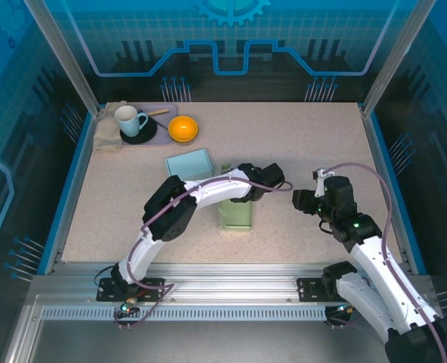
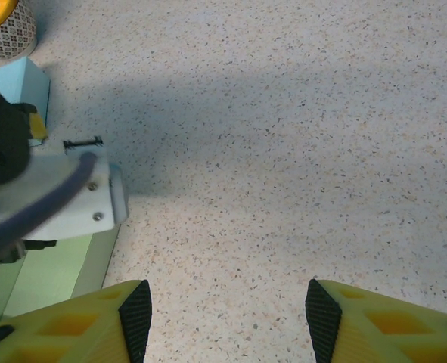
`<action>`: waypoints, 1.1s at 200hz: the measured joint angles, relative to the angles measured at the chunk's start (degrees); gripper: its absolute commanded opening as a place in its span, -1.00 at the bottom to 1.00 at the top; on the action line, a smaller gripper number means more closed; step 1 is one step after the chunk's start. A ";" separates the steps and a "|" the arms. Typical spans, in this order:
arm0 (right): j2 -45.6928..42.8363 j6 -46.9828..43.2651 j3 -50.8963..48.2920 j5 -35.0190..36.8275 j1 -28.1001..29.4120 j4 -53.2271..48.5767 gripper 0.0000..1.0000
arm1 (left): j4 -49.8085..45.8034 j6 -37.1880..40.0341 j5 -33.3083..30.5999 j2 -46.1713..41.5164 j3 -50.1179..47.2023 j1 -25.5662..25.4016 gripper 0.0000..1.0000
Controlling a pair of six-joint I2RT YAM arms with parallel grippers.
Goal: Fold the paper box
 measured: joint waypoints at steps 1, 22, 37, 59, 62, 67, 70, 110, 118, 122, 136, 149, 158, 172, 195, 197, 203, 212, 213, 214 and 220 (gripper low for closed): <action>0.00 0.00 0.00 0.00 0.00 -0.02 0.18 | 0.00 -0.02 0.00 -0.11 0.07 0.00 0.24; 0.00 -0.50 0.00 0.04 0.00 -0.59 0.18 | -0.04 -1.16 0.66 -1.14 1.51 0.00 0.25; 0.00 -1.18 0.00 0.09 0.00 -0.94 0.19 | -0.09 -2.47 1.51 -1.68 3.13 0.02 0.26; 0.00 -1.79 0.13 0.07 0.00 -1.70 0.19 | -0.46 -4.59 2.86 -2.40 6.43 0.02 0.28; 0.00 -1.92 0.20 0.04 0.00 -1.84 0.19 | -0.59 -5.03 3.06 -2.54 7.02 0.02 0.28; 0.00 -2.01 0.28 0.02 0.00 -2.01 0.19 | -0.72 -5.73 3.43 -2.60 8.02 0.02 0.28; 0.00 -2.19 0.42 -0.02 -0.02 -2.12 0.19 | -0.92 -6.27 3.67 -2.69 8.90 0.02 0.28; 0.07 -3.21 2.69 -1.53 -0.11 -2.43 0.19 | -4.68 -15.39 5.86 -3.69 19.28 0.87 0.34; 0.11 -3.32 3.19 -1.95 -0.11 -2.38 0.19 | -5.79 -17.94 6.14 -4.17 21.03 1.36 0.39; 0.17 -3.43 3.41 -2.12 -0.11 -2.40 0.19 | -6.54 -19.43 6.29 -4.59 21.77 1.68 0.41; 0.59 -3.69 4.20 -2.71 -0.11 -2.38 0.19 | -8.79 -24.55 6.51 -6.43 22.93 2.89 0.49; 1.31 -3.89 4.94 -3.39 -0.11 -2.38 0.19 | -12.00 -30.32 6.49 -8.76 23.04 4.17 0.53; 1.84 -3.91 5.46 -3.82 -0.11 -2.40 0.19 | -14.01 -34.27 6.54 -10.45 22.80 5.03 0.57; 2.64 -4.02 6.29 -4.37 -0.13 -2.38 0.19 | -15.39 -39.91 7.04 -14.56 19.23 6.34 0.60; 4.00 -4.35 7.28 -5.66 -0.13 -2.29 0.23 | -15.74 -47.52 9.90 -23.61 7.91 7.28 0.64; 4.13 -4.37 7.32 -5.81 -0.13 -2.27 0.23 | -15.61 -48.24 10.36 -24.41 6.78 7.28 0.64; 4.66 -4.81 7.58 -6.49 -0.13 -2.19 0.26 | -15.17 -49.90 11.69 -26.53 3.76 7.23 0.64; 5.38 -5.49 7.98 -7.39 -0.11 -2.08 0.28 | -14.01 -52.46 14.01 -29.46 -0.76 7.13 0.64; 5.42 -5.57 8.00 -7.50 -0.11 -2.08 0.29 | -13.84 -52.76 14.32 -29.86 -1.44 7.10 0.64; 5.55 -5.73 8.09 -7.67 -0.11 -2.08 0.29 | -13.70 -52.92 14.49 -30.05 -1.75 7.10 0.64; 6.10 -6.25 8.44 -8.41 -0.11 -2.05 0.30 | -12.68 -54.45 16.17 -31.71 -4.50 7.04 0.63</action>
